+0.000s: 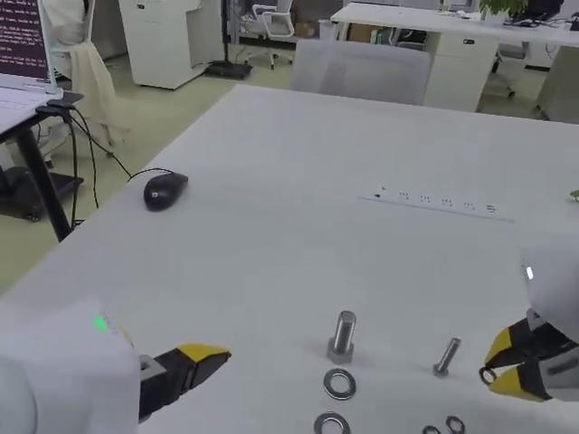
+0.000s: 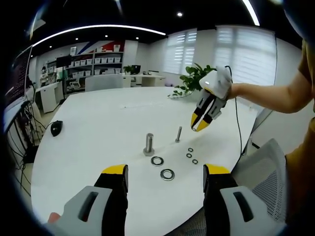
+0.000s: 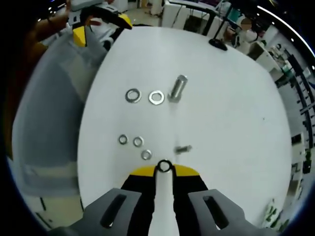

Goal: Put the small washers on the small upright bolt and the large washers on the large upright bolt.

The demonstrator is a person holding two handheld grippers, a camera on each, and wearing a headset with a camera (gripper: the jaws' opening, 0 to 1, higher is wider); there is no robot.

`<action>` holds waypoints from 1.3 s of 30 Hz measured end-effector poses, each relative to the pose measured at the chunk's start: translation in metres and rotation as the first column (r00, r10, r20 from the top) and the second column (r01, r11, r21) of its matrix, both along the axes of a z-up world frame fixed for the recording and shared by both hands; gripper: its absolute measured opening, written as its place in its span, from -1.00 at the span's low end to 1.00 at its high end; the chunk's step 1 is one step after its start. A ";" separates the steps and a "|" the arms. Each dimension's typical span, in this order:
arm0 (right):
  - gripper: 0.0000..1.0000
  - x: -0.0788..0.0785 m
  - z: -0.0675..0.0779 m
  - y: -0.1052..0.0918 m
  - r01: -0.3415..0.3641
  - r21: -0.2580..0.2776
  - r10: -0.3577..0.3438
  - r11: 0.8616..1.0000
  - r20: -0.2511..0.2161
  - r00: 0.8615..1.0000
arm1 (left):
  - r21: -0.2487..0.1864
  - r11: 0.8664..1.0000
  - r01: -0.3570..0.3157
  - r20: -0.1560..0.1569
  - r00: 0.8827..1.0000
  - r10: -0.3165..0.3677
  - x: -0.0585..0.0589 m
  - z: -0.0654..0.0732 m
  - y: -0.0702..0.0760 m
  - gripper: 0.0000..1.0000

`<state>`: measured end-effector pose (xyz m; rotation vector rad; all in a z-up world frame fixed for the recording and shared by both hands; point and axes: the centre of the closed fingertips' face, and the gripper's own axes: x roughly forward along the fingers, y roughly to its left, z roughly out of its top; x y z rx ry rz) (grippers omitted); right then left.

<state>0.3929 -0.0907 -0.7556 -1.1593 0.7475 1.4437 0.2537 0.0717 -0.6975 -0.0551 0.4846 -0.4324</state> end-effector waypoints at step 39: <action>-0.75 0.026 -0.014 0.027 -0.041 -0.021 0.041 0.999 0.009 0.999 | -0.006 1.000 -0.022 -0.013 1.000 0.022 0.001 -0.003 0.005 0.21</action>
